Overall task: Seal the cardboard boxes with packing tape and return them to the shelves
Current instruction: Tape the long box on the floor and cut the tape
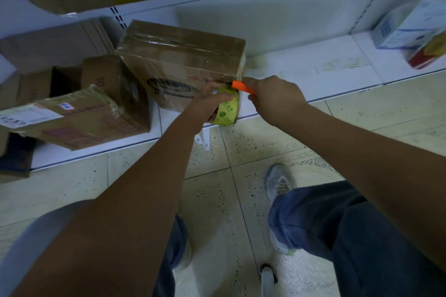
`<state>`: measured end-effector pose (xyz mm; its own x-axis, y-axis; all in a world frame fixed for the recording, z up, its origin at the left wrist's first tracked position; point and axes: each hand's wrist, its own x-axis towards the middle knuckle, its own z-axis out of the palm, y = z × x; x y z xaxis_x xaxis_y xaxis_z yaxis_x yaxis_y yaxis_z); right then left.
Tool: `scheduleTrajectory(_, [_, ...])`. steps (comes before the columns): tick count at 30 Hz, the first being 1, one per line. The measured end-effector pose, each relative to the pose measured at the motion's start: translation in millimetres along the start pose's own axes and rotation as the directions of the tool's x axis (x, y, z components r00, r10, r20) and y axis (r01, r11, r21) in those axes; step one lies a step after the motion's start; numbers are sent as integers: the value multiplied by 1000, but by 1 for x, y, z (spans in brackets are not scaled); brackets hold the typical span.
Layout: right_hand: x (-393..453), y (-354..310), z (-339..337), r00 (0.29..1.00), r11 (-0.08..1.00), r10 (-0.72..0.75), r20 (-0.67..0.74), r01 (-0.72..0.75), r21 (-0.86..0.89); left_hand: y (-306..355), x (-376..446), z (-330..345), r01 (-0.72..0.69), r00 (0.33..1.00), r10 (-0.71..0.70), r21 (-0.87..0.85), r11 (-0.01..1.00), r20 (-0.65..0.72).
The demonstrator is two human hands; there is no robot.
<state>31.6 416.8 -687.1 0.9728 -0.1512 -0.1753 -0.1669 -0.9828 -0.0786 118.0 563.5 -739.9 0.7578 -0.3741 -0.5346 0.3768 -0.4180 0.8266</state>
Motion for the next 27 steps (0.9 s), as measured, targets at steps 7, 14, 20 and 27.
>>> scheduleTrajectory(7, [-27, 45, -7, 969, 982, 186, 161, -187, -5, -11, -2, -22, 27, 998, -22, 86, 996, -61])
scheduleTrajectory(14, [-6, 23, -22, 988, 963, 111, -111, -79, 258, 12, -16, -31, 4, 999, -3, 42, 999, -37])
scheduleTrajectory(20, [75, -5, -18, 942, 965, 78, -327, 11, 263, 16, -29, -92, -66, 971, 49, -68, 995, -236])
scheduleTrajectory(27, [94, -10, 0, 984, 984, -156, -84, 163, 78, -11, -44, -150, -45, 921, 19, -59, 997, -389])
